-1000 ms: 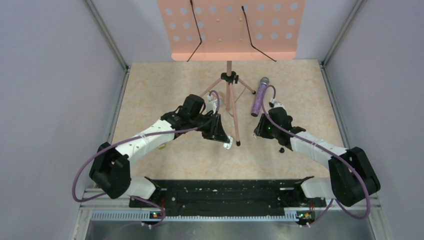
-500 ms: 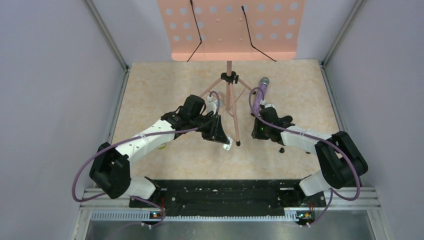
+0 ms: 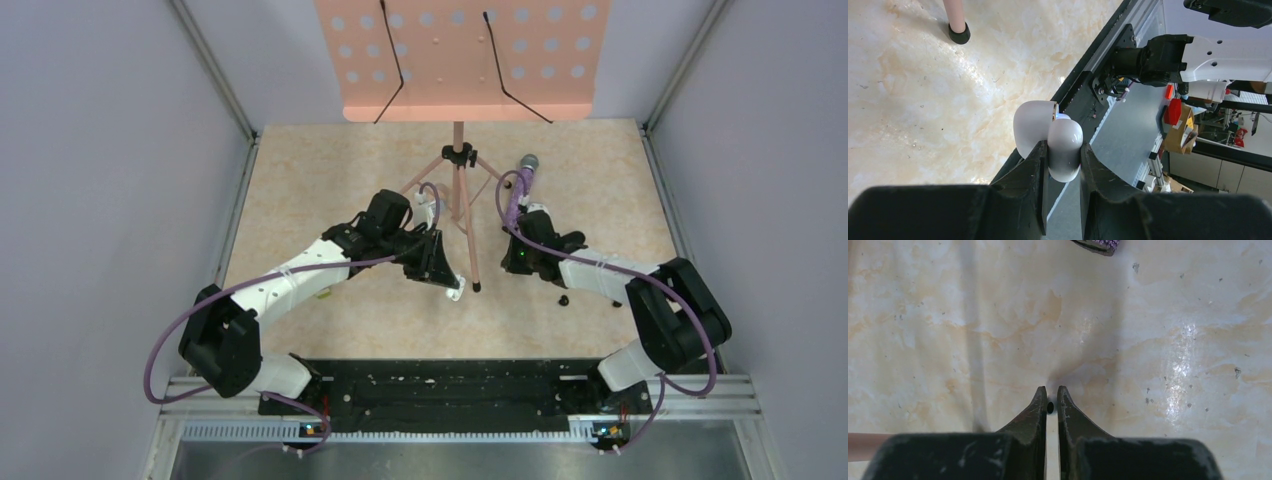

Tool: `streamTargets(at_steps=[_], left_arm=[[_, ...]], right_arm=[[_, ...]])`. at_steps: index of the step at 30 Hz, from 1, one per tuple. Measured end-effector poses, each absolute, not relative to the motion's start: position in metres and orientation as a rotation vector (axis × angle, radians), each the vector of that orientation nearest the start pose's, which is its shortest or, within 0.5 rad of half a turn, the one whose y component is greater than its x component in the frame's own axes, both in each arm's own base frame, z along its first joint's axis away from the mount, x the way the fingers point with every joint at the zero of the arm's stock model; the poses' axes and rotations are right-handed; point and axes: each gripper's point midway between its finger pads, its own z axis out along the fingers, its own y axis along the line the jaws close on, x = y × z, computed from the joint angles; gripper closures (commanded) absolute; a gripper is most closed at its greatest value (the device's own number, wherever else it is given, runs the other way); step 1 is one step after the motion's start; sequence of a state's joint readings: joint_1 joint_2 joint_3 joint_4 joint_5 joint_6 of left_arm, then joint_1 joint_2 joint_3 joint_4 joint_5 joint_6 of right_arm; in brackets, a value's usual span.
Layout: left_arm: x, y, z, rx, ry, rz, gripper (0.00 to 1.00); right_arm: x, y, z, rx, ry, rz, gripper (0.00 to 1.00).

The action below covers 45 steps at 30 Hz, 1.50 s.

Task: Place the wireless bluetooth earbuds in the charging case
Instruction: Adjust the left earbud at the center of the board.

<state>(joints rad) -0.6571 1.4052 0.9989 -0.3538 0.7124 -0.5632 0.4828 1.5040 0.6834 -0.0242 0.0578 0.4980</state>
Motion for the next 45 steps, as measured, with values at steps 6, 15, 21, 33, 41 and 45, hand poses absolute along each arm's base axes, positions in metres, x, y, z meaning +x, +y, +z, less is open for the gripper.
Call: streamTargets(at_steps=[6,15,21,33,41,45], left_arm=[[0.189,-0.312,0.173,0.528,2.496,-1.379,1.0],[0.188,-0.311,0.171,0.528,2.505,-1.365,1.0],[0.188,-0.311,0.171,0.528,2.505,-1.363,1.0],[0.19,-0.311,0.169,0.528,2.506,-1.352,1.0],[0.191,-0.311,0.167,0.538,2.507,-1.347,1.0],[0.191,-0.311,0.167,0.547,2.502,-1.344,1.0]], right_arm=[[0.305,0.176,0.028,0.047,2.456,0.409,1.0],[0.294,0.185,0.035,0.059,2.482,0.558,1.0],[0.288,0.177,0.05,0.086,2.462,0.591,1.0],[0.238,0.122,0.088,0.223,2.427,0.405,0.52],[0.191,0.107,0.06,0.548,2.604,0.342,0.52],[0.179,0.103,0.048,0.697,2.643,0.278,0.52]])
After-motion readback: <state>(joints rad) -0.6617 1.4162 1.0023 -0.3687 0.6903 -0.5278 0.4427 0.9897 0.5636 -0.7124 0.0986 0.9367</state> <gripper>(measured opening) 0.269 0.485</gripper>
